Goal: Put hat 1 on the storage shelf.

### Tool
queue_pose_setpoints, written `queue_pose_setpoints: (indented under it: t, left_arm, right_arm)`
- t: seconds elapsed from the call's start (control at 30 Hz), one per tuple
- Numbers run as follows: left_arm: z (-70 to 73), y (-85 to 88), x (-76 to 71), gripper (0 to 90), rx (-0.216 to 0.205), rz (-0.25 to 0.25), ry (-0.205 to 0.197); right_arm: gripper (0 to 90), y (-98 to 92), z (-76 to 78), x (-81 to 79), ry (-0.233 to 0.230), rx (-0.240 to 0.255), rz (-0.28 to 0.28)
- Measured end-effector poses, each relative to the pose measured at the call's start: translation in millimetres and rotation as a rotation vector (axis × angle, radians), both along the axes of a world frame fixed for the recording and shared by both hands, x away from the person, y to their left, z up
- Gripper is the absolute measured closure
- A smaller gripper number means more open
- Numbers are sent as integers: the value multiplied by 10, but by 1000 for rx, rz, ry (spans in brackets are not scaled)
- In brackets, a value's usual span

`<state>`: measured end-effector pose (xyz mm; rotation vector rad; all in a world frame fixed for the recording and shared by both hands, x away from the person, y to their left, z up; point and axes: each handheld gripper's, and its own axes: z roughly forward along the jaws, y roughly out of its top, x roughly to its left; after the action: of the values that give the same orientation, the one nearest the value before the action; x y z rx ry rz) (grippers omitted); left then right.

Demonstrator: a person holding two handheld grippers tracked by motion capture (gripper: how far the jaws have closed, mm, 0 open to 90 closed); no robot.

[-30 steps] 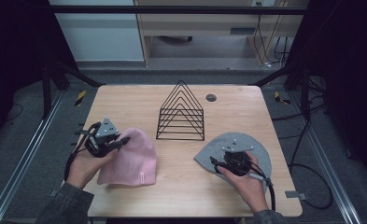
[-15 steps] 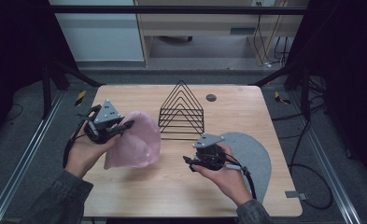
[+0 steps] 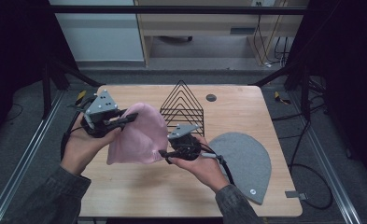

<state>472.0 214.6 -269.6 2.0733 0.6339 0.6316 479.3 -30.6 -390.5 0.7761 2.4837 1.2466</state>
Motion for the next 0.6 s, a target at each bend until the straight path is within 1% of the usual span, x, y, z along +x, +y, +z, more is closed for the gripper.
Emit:
queue_pose_setpoints:
  t: [0.07, 0.1, 0.13, 0.17, 0.2, 0.23, 0.27, 0.33, 0.37, 0.4, 0.43, 0.5, 0.53, 0.6]
  left_arm:
    - [19, -3, 2, 775, -2, -3, 5]
    - [21, -1, 5, 775, -5, -4, 9]
    - [26, 5, 12, 774, -9, -6, 13]
    - [31, 10, 17, 773, -9, -8, 17]
    - [39, 14, 29, 772, -27, -7, 25]
    - [39, 14, 29, 771, -27, -7, 25]
    - [72, 35, 60, 770, -35, -12, 37]
    - [118, 42, 85, 767, -35, -12, 39]
    - [135, 42, 95, 766, -44, -14, 44]
    - [135, 42, 95, 765, -44, -14, 44]
    - [205, 52, 127, 765, -32, -16, 43]
    - [257, 52, 161, 764, -35, -19, 48]
    - [257, 52, 161, 764, -35, -19, 48]
    - [318, 31, 209, 764, -47, -21, 49]
  right_arm:
    - [659, 22, 20, 21, -1, 20, 31]
    - [735, 22, 34, 27, -7, 19, 38]
    - [778, 19, 45, 35, -7, 22, 45]
    - [812, 11, 68, 47, 3, 35, 55]
    - [825, 3, 86, 52, 4, 34, 60]
    - [825, 3, 86, 52, 4, 34, 60]
    - [833, -22, 146, 66, -6, 26, 61]
    - [837, -55, 221, 73, -12, 13, 59]
    - [839, -79, 264, 81, -23, 5, 57]
    - [840, -98, 296, 89, -28, 1, 52]
    - [840, -127, 344, 100, -34, -5, 44]
    - [841, -191, 435, 130, -50, -19, 30]
    - [842, -232, 486, 152, -55, -26, 22]
    - [842, -284, 547, 193, -68, -41, 9]
